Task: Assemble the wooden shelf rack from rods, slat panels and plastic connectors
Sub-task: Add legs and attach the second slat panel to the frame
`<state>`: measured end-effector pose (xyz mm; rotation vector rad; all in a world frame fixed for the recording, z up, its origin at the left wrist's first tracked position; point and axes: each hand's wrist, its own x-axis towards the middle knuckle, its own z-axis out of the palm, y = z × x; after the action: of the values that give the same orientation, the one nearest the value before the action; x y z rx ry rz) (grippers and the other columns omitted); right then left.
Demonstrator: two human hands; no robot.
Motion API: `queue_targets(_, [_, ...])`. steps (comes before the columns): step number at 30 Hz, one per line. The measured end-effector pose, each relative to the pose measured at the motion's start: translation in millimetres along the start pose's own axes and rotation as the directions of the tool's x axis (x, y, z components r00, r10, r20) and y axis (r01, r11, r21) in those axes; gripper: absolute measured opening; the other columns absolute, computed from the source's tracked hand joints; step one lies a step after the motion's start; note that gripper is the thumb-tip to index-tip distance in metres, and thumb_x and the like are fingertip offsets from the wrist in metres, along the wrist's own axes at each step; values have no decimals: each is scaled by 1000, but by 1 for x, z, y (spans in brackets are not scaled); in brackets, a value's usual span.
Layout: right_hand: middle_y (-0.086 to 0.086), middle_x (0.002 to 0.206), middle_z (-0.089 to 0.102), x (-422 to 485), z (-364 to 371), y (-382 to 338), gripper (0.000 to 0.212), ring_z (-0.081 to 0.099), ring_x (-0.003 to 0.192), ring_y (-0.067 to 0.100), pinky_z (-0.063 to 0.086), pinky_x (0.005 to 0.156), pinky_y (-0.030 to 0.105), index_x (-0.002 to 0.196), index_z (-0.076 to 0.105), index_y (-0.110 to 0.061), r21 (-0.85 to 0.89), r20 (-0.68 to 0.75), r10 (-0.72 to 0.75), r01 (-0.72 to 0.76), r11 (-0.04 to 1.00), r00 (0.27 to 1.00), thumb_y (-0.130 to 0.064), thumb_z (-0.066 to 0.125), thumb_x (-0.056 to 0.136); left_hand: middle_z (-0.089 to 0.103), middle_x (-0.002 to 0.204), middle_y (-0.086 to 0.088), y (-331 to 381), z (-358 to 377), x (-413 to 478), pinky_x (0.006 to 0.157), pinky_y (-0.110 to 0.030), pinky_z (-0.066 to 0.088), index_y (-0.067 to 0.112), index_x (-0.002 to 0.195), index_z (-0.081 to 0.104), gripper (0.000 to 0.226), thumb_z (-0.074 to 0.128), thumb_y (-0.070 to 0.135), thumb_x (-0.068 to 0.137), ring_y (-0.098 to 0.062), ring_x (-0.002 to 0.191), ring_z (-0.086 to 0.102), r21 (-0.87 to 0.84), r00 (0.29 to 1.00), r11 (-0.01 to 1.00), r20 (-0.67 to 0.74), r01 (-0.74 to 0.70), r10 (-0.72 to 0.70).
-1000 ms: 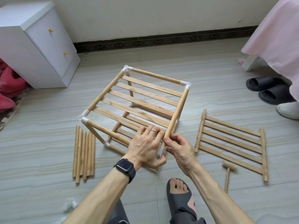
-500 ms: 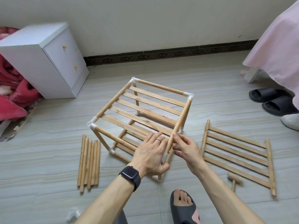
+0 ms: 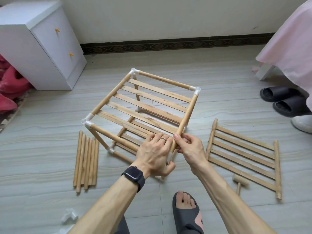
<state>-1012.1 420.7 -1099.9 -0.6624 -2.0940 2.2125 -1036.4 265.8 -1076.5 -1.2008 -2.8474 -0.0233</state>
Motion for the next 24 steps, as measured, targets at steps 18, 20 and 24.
queue_targets(18, [-1, 67, 68, 40, -4, -20, 37, 69, 63, 16, 57, 60, 29, 74, 72, -15, 27, 23, 88, -89, 996, 996, -44, 67, 96, 54, 138, -11, 5, -4, 6, 110, -45, 36, 10, 139, 47, 80, 48, 54, 71, -31, 133, 45, -37, 997, 997, -28, 72, -73])
queue_targets(20, [2, 63, 69, 41, 2, -14, 44, 70, 62, 17, 58, 64, 33, 62, 73, -14, 11, -24, 52, -52, 999, 998, -40, 67, 97, 21, 164, -15, 3, -1, 8, 123, -51, 15, 10, 158, 19, 99, 45, 57, 75, -34, 153, 15, -9, 997, 997, 6, 73, -73])
queue_targets(24, [10, 71, 75, 42, 9, -6, 51, 75, 79, 30, 59, 83, 49, 63, 73, -13, -131, -112, 26, -41, 991, 993, -52, 63, 95, -2, 167, -21, -1, 9, 11, 125, -51, -5, 7, 161, -3, 100, 39, 56, 84, -39, 154, -6, 22, 991, 999, 125, 50, -52])
